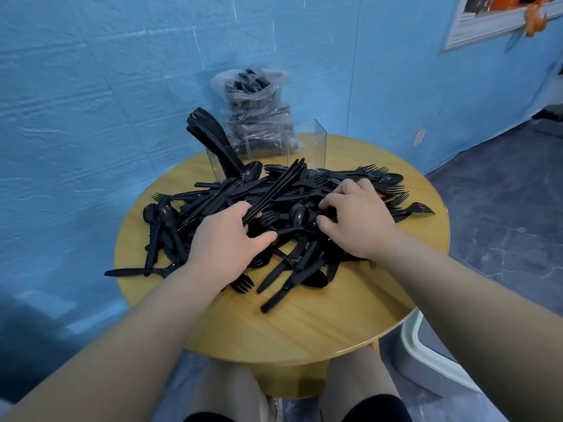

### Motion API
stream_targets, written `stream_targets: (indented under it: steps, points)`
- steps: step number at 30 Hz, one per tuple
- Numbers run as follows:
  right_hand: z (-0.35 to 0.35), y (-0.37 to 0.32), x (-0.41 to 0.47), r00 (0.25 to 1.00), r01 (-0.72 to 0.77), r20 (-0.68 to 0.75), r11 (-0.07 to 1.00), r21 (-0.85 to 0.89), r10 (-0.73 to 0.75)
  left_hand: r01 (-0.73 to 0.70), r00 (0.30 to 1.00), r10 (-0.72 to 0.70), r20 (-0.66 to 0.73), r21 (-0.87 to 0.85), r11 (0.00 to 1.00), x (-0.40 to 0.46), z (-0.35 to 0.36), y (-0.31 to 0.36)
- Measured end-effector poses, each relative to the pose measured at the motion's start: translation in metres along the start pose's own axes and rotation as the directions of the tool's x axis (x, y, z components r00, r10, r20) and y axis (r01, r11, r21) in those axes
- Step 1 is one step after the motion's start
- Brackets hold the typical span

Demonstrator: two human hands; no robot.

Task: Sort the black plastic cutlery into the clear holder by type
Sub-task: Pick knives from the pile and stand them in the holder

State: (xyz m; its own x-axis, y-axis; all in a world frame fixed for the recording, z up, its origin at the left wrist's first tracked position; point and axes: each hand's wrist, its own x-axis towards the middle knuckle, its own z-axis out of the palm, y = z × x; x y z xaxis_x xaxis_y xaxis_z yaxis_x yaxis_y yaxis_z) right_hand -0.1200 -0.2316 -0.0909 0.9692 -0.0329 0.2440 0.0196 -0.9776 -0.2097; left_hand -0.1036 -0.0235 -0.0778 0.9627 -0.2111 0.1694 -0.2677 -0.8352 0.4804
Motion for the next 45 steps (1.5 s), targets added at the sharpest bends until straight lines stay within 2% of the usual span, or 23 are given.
stream_targets:
  steps: [8, 12, 15, 28, 33, 38, 45]
  points:
    - [-0.004, -0.001, -0.004, 0.999, -0.027, 0.031, 0.999, 0.032, 0.026, -0.015, 1.0, 0.015, 0.017, -0.032, 0.999, -0.003, -0.001, -0.006]
    - [-0.004, -0.002, -0.002, 0.998, -0.021, 0.063, 0.999, -0.037, 0.023, -0.005, 1.0, 0.006, 0.016, -0.04, 0.999, -0.004, -0.001, -0.008]
    - [-0.004, -0.004, -0.001, 0.996, -0.025, 0.087, 1.0, -0.005, 0.025, -0.007, 1.0, 0.007, 0.009, -0.023, 1.0, -0.005, -0.001, -0.009]
    - [-0.001, -0.012, 0.005, 0.98, 0.059, 0.188, 0.997, 0.051, -0.068, -0.019, 1.0, 0.019, -0.004, -0.041, 0.999, -0.009, 0.004, -0.012]
    - [-0.009, -0.013, 0.002, 0.996, 0.054, 0.065, 0.992, 0.118, -0.061, -0.025, 1.0, 0.022, -0.02, -0.116, 0.993, -0.007, 0.002, -0.014]
    - [-0.016, -0.013, -0.001, 0.998, 0.028, -0.053, 0.977, 0.213, -0.018, -0.05, 0.986, 0.031, -0.165, -0.111, 0.993, -0.001, -0.006, -0.021]
    - [-0.038, -0.012, -0.009, 0.983, 0.093, -0.181, 0.89, 0.447, -0.012, -0.04, 0.973, 0.017, -0.23, -0.093, 0.995, 0.003, -0.026, -0.022]
